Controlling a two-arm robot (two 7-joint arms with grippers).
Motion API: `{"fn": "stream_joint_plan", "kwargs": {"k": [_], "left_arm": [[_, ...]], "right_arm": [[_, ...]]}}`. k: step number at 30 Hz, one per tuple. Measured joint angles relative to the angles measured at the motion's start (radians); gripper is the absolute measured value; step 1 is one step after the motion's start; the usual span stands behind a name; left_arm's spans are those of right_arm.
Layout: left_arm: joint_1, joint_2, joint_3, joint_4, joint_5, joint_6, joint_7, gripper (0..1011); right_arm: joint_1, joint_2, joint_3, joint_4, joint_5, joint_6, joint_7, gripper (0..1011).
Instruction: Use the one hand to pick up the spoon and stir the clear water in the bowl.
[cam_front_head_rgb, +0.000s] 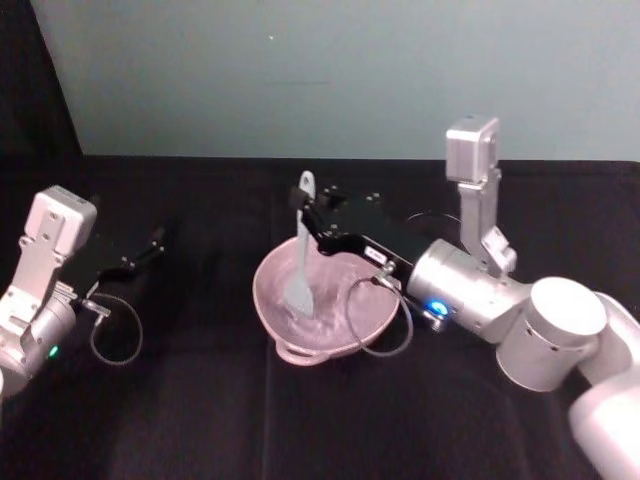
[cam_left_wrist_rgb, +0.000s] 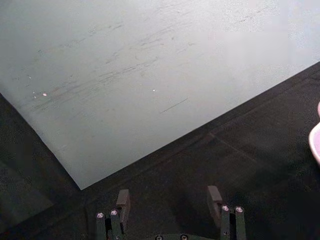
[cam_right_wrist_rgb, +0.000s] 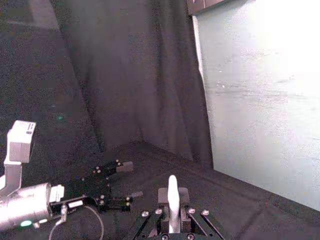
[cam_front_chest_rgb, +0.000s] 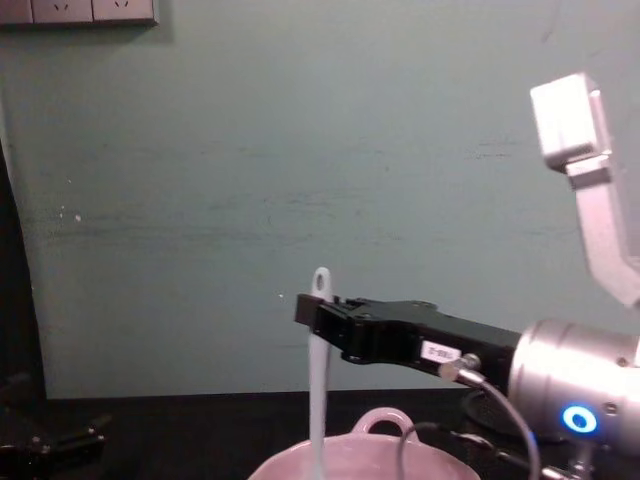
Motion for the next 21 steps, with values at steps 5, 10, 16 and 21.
{"fn": "stream_joint_plan", "kwargs": {"k": [5,10,16,21], "left_arm": [[0.0,0.0,0.0,0.0,0.0,0.0,0.0,1011],[0.0,0.0,0.0,0.0,0.0,0.0,0.0,1011],[0.0,0.0,0.0,0.0,0.0,0.0,0.0,1011],[0.0,0.0,0.0,0.0,0.0,0.0,0.0,1011]], "right_arm": [[0.042,-0.036,-0.013,0.062,0.003,-0.015,0.011,126],[0.089,-0.06,-0.017,0.132,0.001,-0.03,0.019,126],[0.12,-0.064,-0.007,0.178,-0.009,-0.04,0.016,126],[0.127,-0.048,0.022,0.187,-0.016,-0.046,-0.002,126]]}}
